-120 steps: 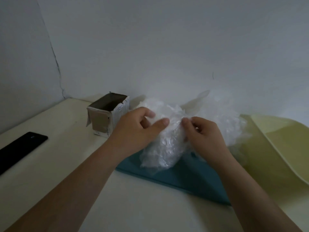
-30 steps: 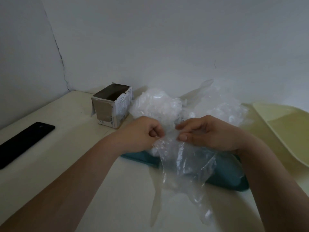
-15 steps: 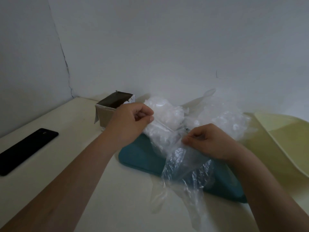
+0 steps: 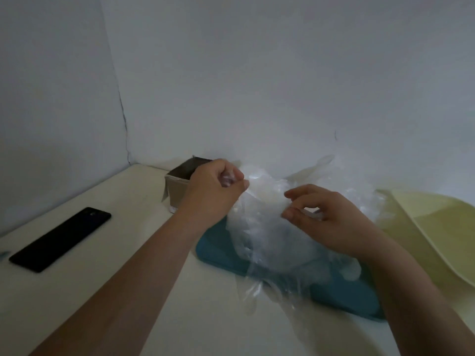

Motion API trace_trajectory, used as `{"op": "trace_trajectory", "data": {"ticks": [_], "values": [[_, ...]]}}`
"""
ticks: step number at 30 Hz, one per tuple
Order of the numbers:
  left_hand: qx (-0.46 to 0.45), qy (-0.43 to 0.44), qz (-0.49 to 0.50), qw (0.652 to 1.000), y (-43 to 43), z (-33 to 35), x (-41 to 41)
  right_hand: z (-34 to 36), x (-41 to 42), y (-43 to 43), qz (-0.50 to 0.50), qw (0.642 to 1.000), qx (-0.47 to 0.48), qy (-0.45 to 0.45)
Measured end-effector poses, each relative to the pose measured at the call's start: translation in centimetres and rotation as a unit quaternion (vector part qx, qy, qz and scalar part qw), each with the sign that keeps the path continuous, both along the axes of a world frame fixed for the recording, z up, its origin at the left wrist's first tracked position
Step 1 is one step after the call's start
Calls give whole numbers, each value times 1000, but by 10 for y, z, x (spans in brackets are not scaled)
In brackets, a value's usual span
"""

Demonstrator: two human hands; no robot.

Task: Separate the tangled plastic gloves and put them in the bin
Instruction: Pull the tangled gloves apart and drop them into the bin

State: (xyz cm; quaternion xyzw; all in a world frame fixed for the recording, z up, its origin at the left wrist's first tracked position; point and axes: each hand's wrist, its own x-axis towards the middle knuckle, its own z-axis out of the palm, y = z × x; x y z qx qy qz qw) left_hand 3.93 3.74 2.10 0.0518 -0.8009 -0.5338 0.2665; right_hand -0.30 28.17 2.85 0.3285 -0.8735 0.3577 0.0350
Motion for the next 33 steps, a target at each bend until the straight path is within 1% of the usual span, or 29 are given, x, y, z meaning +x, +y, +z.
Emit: {"op": "trace_trajectory", "data": {"ticks": [2, 4, 6, 7, 8, 9, 11, 12, 14, 17, 19, 21, 23, 24, 25, 26, 27, 28, 29, 31, 32, 33], "values": [[-42, 37, 5, 998, 0, 20, 3, 9, 9, -4, 35, 999, 6, -19], [-106, 88, 16, 990, 1, 44, 6, 16, 13, -6, 43, 999, 30, -1], [-158, 129, 4, 979, 5, 72, 12, 27, 17, -5, 39, 998, 36, 19], [-172, 135, -23, 976, 8, 86, 16, 35, 20, -4, 37, 999, 24, 21], [-172, 122, -69, 975, 12, 97, 20, 43, 23, -3, 38, 999, 2, 18], [-161, 96, -131, 974, 17, 106, 23, 52, 26, -2, 41, 999, -22, 17], [-134, 49, -253, 957, 27, 119, 31, 68, 32, 2, 60, 996, -70, 23], [-122, 48, -293, 947, 32, 122, 33, 74, 34, 2, 82, 992, -97, 8], [-97, 69, -326, 938, 40, 124, 34, 79, 35, 7, 125, 979, -152, -46], [-28, 79, -329, 941, 45, 120, 31, 72, 36, 24, 165, 958, -203, -114], [-6, 77, -309, 948, 46, 116, 28, 65, 38, 35, 167, 950, -221, -146], [-31, 55, -256, 964, 45, 112, 28, 61, 40, 45, 149, 948, -221, -177], [-64, 17, -213, 975, 44, 111, 28, 58, 41, 56, 128, 959, -198, -156], [-65, 11, -195, 979, 41, 110, 27, 57, 41, 61, 117, 965, -186, -140], [-48, 18, -174, 983, 38, 110, 25, 56, 41, 66, 103, 968, -186, -132], [-3, 32, -151, 988, 34, 108, 22, 54, 41, 70, 88, 968, -198, -128], [62, 36, -136, 988, 29, 105, 18, 53, 42, 72, 73, 964, -220, -128], [132, 17, -139, 981, 28, 99, 15, 51, 43, 74, 64, 958, -247, -131], [193, -30, -160, 968, 28, 90, 11, 49, 43, 74, 57, 950, -275, -134], [255, -173, -215, 927, 34, 61, 7, 45, 42, 73, 50, 937, -318, -138], [281, -222, -244, 901, 38, 45, 8, 44, 41, 71, 48, 933, -330, -138], [309, -248, -278, 875, 43, 33, 9, 43, 41, 69, 48, 931, -335, -134]]}}
